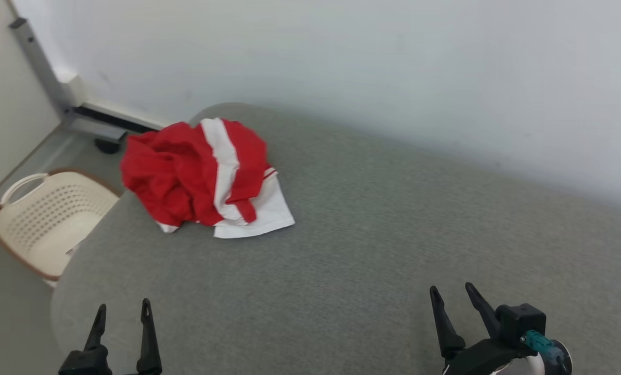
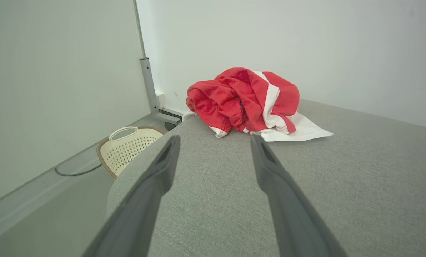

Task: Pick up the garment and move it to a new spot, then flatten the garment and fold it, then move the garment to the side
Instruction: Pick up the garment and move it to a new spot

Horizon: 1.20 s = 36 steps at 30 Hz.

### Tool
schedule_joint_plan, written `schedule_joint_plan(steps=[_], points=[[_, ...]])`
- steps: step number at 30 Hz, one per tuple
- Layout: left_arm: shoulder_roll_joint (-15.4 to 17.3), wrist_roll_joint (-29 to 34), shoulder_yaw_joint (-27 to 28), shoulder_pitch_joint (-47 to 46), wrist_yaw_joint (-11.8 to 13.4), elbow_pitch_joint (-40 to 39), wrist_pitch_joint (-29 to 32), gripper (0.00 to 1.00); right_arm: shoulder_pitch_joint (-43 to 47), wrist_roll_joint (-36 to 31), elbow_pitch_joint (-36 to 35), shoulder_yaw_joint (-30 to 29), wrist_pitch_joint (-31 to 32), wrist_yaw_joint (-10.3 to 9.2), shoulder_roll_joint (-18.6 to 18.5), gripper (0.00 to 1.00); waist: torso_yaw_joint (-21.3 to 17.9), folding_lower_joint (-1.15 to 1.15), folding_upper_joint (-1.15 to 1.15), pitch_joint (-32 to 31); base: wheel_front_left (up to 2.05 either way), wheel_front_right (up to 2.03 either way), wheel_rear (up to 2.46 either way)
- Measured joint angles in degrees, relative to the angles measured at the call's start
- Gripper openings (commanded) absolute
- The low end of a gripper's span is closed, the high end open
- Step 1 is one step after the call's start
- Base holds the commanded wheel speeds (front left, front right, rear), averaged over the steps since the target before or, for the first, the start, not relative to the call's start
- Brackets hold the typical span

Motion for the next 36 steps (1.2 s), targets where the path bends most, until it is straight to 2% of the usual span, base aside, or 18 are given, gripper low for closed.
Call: schedule_joint_plan(steps=[3,9,15,20,27,32,36], points=[[0.4,0.0,0.5,0.4,0.3,-0.2,0.0,1.0,-0.2,0.3,0.6,0.7,-0.1,0.0,0.0,1.0,3.5,0.0,0.0,-0.1,0.0,0.0,0.0],[0.4,0.0,0.9,1.0,0.4,-0.7,0.0,1.0,-0.7,0.4,1.0,1.4,-0.1,0.0,0.0,1.0,6.2,0.0,0.0,0.2,0.0,0.0,0.0],[0.4,0.0,0.9,1.0,0.3,-1.0,0.0,1.0,-1.4,0.4,1.4,1.9,-0.1,0.0,0.0,1.0,6.7,0.01,0.0,0.7,0.0,0.0,0.0],[0.6,-0.5,-0.4,-1.1,-1.8,1.0,0.4,1.0,-1.4,0.4,1.5,1.8,-0.1,0.0,0.0,1.0,6.6,0.01,0.0,0.8,0.0,0.0,0.0],[1.4,-1.6,-2.5,-15.1,-5.3,7.4,5.6,1.0,-1.6,-1.7,-1.3,1.7,1.5,0.0,0.0,1.0,6.1,0.01,0.0,2.7,0.0,0.0,0.0],[0.8,-4.2,-2.8,-29.7,-6.7,15.3,11.1,1.0,-2.9,-4.6,-5.9,2.1,4.6,0.0,0.0,1.0,4.6,0.02,0.0,5.8,0.0,0.0,0.0],[2.0,-4.8,-2.7,-39.6,-6.7,22.5,16.0,1.0,-4.4,-7.1,-10.6,3.3,7.3,0.0,0.0,1.0,2.2,0.02,0.0,8.8,0.0,0.0,0.0]])
